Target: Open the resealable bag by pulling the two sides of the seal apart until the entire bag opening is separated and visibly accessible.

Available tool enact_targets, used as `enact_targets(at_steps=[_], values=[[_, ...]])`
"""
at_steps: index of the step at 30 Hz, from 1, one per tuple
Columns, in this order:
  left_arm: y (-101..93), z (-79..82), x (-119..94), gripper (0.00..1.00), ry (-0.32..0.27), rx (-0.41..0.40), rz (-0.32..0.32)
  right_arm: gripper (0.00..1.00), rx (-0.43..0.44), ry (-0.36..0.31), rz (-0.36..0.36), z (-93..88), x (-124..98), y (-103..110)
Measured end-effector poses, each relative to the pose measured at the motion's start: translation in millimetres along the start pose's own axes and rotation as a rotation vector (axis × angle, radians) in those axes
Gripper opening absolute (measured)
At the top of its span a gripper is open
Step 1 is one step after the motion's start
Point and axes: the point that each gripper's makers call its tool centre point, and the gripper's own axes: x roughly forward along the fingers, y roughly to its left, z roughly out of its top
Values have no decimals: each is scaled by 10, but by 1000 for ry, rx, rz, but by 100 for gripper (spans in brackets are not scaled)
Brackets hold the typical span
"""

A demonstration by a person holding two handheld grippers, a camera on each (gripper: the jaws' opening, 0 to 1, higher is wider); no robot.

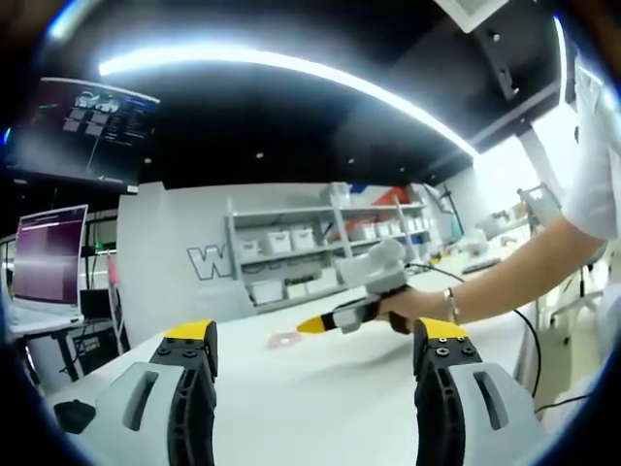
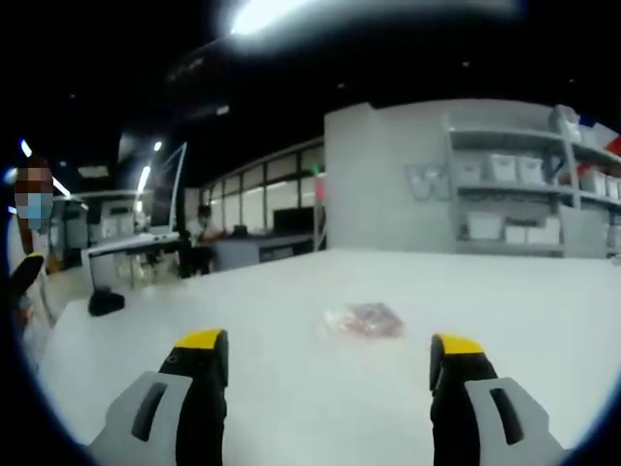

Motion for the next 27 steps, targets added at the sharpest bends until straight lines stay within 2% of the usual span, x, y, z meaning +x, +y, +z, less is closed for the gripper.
enact_targets(at_steps=[27], values=[[-82, 42, 8, 81, -5, 7, -13, 86, 13, -8, -3, -52, -310, 46]])
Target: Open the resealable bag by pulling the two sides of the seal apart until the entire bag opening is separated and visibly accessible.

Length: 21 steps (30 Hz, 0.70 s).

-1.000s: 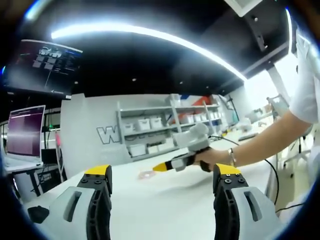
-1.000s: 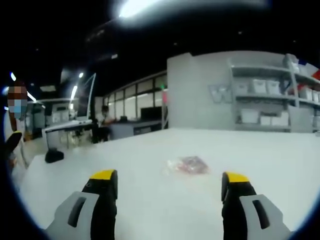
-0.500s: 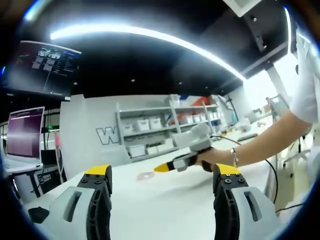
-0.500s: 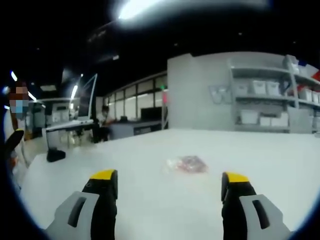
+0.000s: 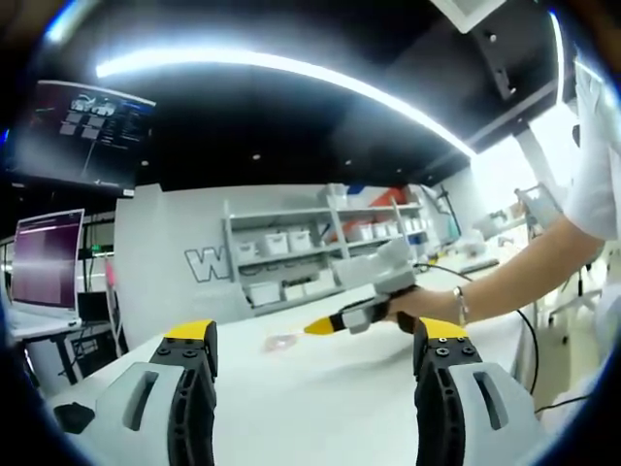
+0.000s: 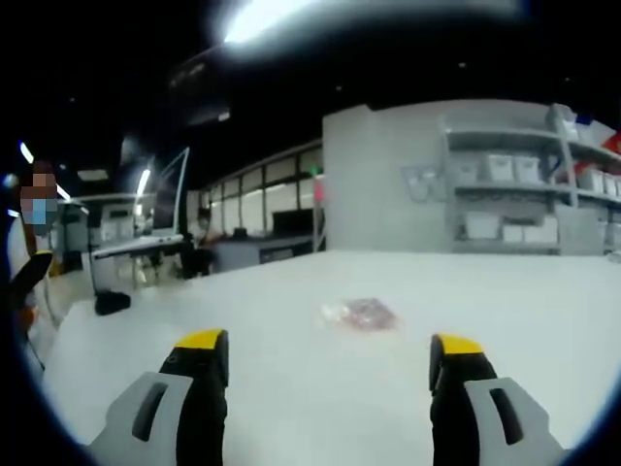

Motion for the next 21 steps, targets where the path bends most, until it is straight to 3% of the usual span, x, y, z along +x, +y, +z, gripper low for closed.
enact_targets(at_steps=[21], values=[[-41, 19, -3, 81, -5, 3, -4, 85, -8, -12, 2, -21, -262, 91]])
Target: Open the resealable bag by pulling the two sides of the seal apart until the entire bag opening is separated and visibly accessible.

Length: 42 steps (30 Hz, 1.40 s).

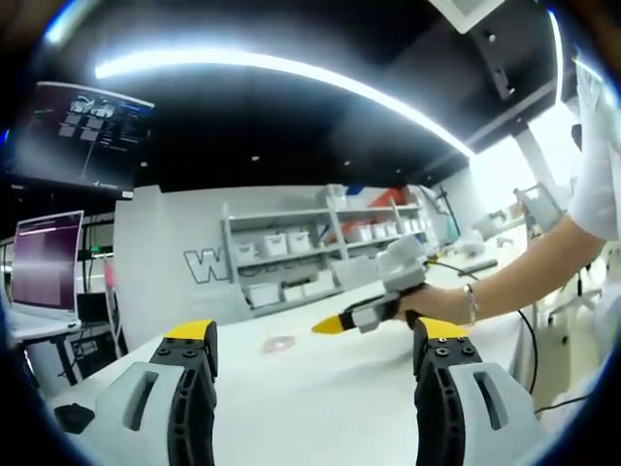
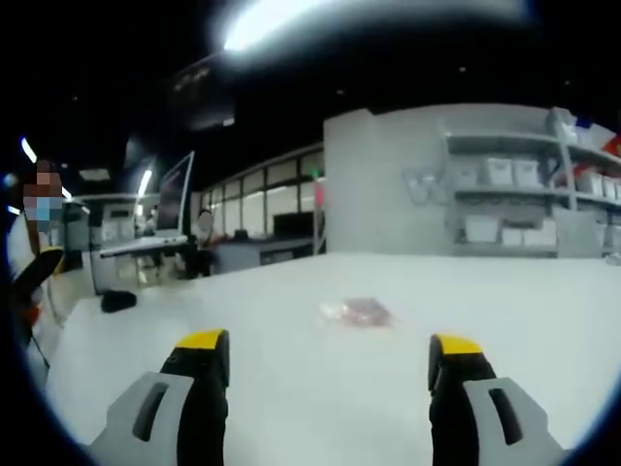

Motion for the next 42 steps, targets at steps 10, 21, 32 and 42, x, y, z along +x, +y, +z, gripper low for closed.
enact_targets(at_steps=[10, 21, 32, 42], values=[[-6, 8, 3, 81, -1, 0, -1, 85, -3, -4, -4, 19, -85, -45], [-33, 5, 23, 81, 0, -2, -8, 85, -2, -7, -7, 4, -193, -52], [-68, 8, 26, 81, -1, -1, -16, 85, -2, -21, -18, 19, -315, -92], [-90, 6, 30, 81, 1, 3, -20, 85, 2, -24, -27, 1, -410, -144]])
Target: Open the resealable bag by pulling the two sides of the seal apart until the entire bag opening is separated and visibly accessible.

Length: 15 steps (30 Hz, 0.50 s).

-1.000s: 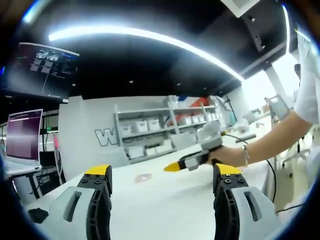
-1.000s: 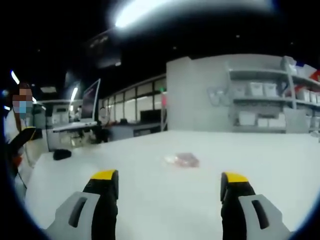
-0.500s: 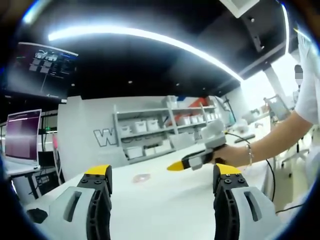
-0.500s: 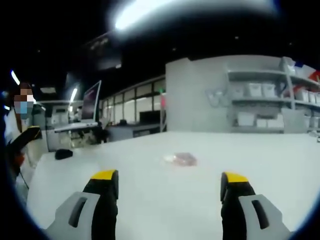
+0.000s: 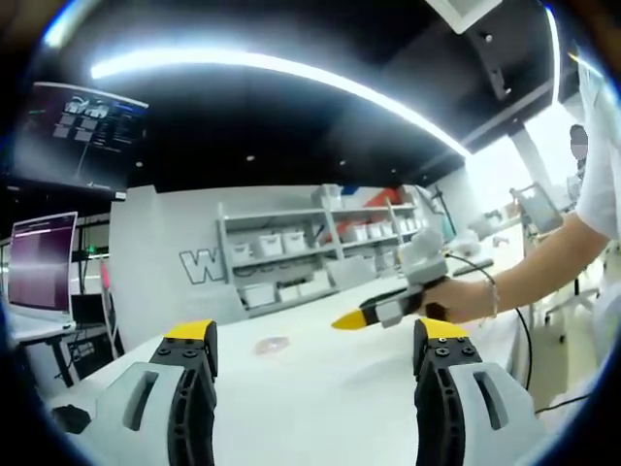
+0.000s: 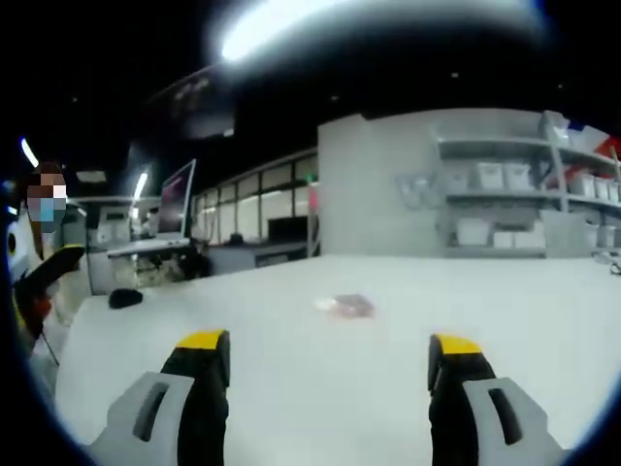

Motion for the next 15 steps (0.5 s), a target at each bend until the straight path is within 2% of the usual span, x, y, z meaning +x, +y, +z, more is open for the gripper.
enact_targets(at_steps=[15], values=[[30, -33, -16, 81, 7, 3, 14, 85, 11, -38, -1, 77, -141, -27]])
